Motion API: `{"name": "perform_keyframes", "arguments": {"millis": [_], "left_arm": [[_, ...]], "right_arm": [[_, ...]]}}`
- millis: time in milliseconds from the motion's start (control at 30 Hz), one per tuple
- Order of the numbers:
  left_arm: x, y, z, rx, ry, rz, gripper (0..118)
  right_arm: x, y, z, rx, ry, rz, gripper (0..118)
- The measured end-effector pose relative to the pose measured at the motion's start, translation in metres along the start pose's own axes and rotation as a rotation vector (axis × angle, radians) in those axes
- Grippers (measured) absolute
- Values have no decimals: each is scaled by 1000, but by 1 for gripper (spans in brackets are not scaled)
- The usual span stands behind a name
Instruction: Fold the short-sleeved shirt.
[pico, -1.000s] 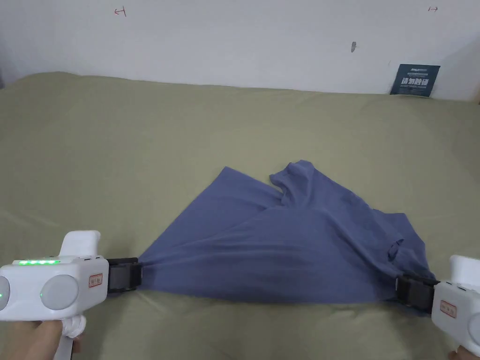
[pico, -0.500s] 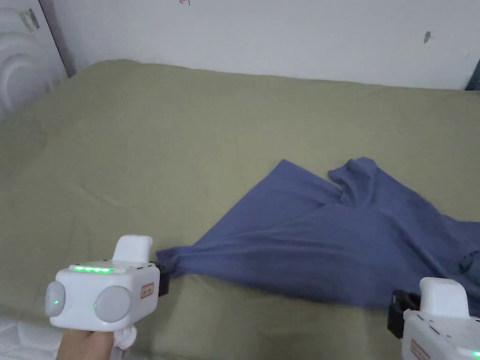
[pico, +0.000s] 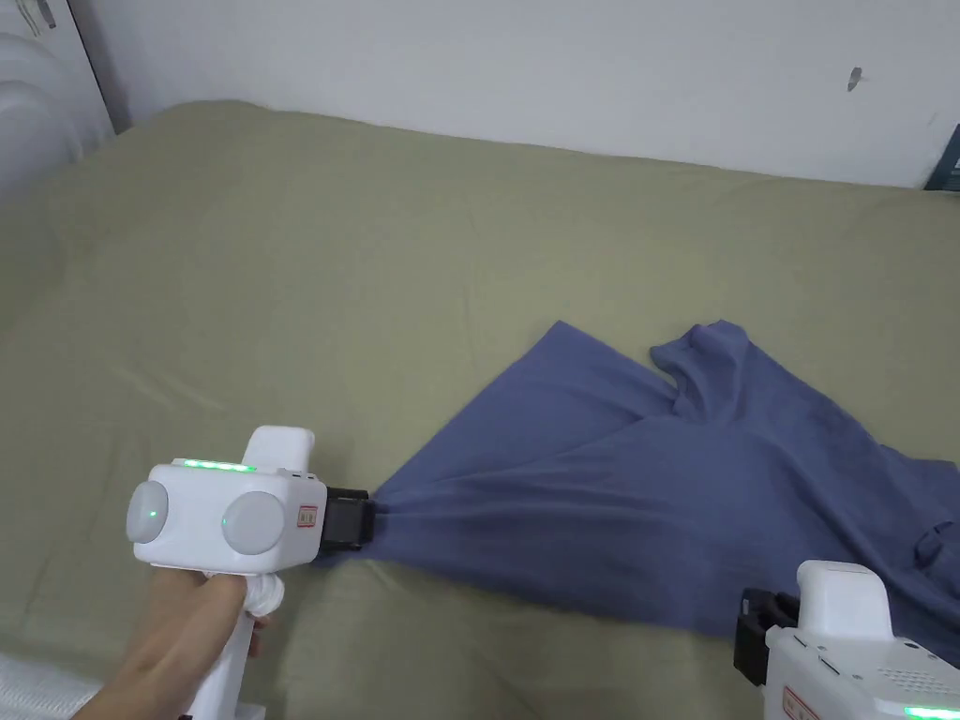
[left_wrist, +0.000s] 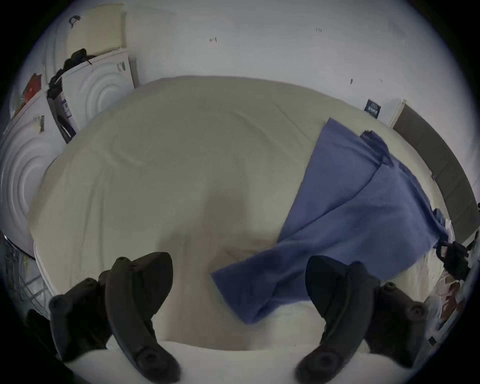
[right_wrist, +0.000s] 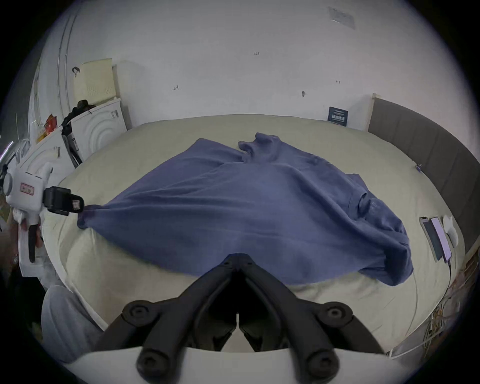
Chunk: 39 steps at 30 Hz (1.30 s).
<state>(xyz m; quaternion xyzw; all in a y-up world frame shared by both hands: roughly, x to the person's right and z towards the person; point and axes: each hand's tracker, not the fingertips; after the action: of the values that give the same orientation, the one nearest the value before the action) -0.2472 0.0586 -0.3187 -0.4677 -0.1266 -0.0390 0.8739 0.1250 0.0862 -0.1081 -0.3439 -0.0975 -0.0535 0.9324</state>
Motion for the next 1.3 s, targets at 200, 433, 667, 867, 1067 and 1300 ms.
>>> {"name": "perform_keyframes", "arguments": {"millis": [200, 433, 667, 867, 1067, 1300], "left_arm": [[15, -4, 5, -10, -60, -37, 40], [16, -8, 10, 3, -81, -33, 5], [14, -7, 14, 9, -87, -21, 5], [10, -7, 14, -3, -107, 2, 5], [12, -6, 11, -19, -102, -3, 5], [16, -2, 10, -41, -90, -18, 5]], "right_arm": [[19, 18, -13, -18, -16, -7, 0], [66, 97, -66, -19, -46, 11, 0], [129, 176, -161, -117, -84, -11, 0], [155, 207, -230, -224, -96, 45, 104], [157, 194, -270, -335, -151, 78, 102], [153, 197, -242, -258, -99, 20, 1]]}}
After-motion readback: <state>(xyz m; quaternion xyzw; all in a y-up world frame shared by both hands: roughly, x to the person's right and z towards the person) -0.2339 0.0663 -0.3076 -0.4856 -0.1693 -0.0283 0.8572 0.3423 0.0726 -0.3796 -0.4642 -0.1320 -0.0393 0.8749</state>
